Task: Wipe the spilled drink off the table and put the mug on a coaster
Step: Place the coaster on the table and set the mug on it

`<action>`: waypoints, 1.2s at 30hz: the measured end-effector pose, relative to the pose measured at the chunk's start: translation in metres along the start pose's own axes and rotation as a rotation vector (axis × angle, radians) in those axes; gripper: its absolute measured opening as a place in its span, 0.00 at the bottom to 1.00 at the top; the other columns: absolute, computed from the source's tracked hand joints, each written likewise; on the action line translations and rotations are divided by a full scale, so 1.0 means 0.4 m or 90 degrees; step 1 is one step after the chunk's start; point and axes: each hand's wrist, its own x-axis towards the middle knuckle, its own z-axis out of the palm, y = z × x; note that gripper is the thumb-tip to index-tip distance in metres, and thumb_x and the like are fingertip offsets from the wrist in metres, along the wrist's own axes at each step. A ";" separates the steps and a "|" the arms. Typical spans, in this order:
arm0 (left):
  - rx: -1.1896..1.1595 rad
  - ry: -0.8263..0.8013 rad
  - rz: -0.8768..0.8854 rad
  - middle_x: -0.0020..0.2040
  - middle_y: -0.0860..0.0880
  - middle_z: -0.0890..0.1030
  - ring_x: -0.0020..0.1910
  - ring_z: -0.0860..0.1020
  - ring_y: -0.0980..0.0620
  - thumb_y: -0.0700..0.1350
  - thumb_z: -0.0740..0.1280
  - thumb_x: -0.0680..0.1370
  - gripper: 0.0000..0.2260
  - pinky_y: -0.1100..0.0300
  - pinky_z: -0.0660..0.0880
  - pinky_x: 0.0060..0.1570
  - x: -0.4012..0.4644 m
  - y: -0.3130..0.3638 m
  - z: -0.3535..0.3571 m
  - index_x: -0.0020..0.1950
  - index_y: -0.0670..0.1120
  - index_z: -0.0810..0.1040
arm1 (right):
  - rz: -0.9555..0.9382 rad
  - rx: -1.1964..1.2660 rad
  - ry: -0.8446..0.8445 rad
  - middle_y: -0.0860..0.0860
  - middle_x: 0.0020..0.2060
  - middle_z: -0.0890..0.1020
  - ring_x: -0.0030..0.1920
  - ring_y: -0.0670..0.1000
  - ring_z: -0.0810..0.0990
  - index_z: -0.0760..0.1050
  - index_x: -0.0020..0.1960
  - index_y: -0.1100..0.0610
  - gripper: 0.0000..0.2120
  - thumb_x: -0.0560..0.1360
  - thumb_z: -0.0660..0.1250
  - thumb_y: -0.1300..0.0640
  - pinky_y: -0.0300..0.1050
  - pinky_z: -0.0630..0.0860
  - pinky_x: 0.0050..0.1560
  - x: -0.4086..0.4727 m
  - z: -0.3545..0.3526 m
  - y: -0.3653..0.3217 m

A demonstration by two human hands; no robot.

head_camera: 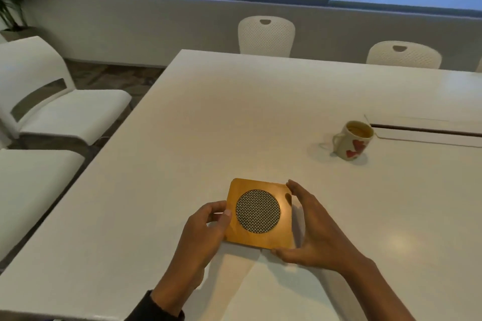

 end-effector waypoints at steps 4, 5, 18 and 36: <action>0.008 -0.020 0.001 0.54 0.59 0.82 0.53 0.79 0.61 0.52 0.67 0.81 0.05 0.69 0.74 0.41 0.012 0.030 0.119 0.56 0.59 0.79 | 0.008 0.001 0.008 0.36 0.82 0.59 0.79 0.41 0.64 0.45 0.85 0.41 0.69 0.56 0.78 0.22 0.50 0.71 0.76 -0.015 -0.072 0.105; 0.007 -0.022 -0.002 0.54 0.58 0.82 0.53 0.79 0.61 0.52 0.67 0.81 0.06 0.69 0.74 0.41 0.016 0.035 0.140 0.57 0.59 0.78 | 0.008 0.001 0.007 0.36 0.82 0.59 0.79 0.42 0.64 0.44 0.84 0.40 0.69 0.56 0.78 0.22 0.52 0.71 0.76 -0.014 -0.085 0.124; 0.024 -0.009 -0.002 0.59 0.55 0.81 0.54 0.79 0.61 0.49 0.69 0.80 0.14 0.69 0.75 0.44 0.059 0.067 0.335 0.66 0.52 0.77 | 0.007 0.036 -0.044 0.35 0.81 0.59 0.79 0.43 0.62 0.43 0.84 0.39 0.69 0.56 0.79 0.24 0.54 0.68 0.78 0.009 -0.183 0.311; 0.079 -0.021 -0.019 0.64 0.51 0.80 0.57 0.79 0.58 0.48 0.69 0.80 0.23 0.64 0.74 0.53 0.075 0.073 0.353 0.74 0.49 0.70 | 0.030 0.015 -0.054 0.36 0.78 0.58 0.81 0.52 0.55 0.40 0.84 0.39 0.69 0.57 0.76 0.21 0.65 0.62 0.79 0.033 -0.149 0.377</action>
